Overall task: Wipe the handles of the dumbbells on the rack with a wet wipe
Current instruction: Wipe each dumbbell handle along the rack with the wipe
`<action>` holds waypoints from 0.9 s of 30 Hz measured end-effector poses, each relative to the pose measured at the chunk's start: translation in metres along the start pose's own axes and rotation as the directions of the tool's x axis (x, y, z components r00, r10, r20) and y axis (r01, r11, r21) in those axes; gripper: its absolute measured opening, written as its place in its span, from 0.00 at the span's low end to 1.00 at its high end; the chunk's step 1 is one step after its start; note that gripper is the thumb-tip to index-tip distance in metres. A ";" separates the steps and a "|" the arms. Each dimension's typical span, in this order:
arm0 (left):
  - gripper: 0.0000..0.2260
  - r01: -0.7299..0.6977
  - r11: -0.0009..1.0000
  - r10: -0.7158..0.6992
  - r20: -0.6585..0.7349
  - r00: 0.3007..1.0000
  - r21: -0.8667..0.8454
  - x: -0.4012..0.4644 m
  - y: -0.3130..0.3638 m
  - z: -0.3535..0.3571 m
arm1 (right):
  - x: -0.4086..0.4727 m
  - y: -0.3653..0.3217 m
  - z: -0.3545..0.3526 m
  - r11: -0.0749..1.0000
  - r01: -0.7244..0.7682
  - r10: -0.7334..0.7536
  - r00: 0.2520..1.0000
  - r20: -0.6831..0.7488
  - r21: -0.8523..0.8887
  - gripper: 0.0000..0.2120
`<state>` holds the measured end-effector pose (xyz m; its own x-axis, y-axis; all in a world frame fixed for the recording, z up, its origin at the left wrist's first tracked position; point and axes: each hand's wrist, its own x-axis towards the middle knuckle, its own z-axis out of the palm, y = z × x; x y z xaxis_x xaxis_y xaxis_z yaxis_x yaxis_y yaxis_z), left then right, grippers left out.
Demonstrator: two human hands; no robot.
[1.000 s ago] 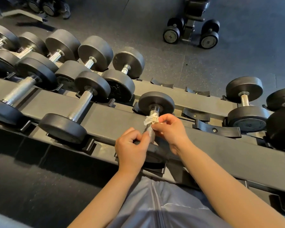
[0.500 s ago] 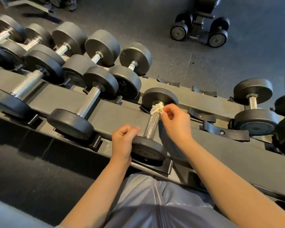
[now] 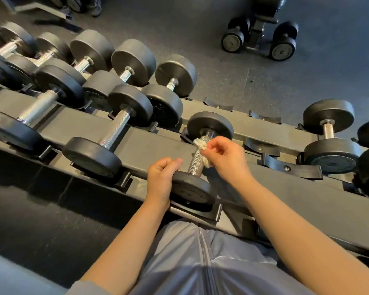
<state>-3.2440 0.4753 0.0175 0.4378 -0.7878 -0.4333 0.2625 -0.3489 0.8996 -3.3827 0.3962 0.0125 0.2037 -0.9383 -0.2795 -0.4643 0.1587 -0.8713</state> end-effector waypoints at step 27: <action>0.25 -0.401 0.688 0.453 0.075 0.889 0.605 -0.043 -0.013 0.014 | 0.035 -0.020 -0.012 0.649 0.404 -0.398 0.902 0.165 -0.645 0.07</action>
<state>-3.2780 0.5066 0.0253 0.4437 -0.8958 0.0263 -0.5152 -0.2310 0.8254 -3.3766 0.3566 0.0252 0.5106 -0.8593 0.0285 -0.7746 -0.4742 -0.4185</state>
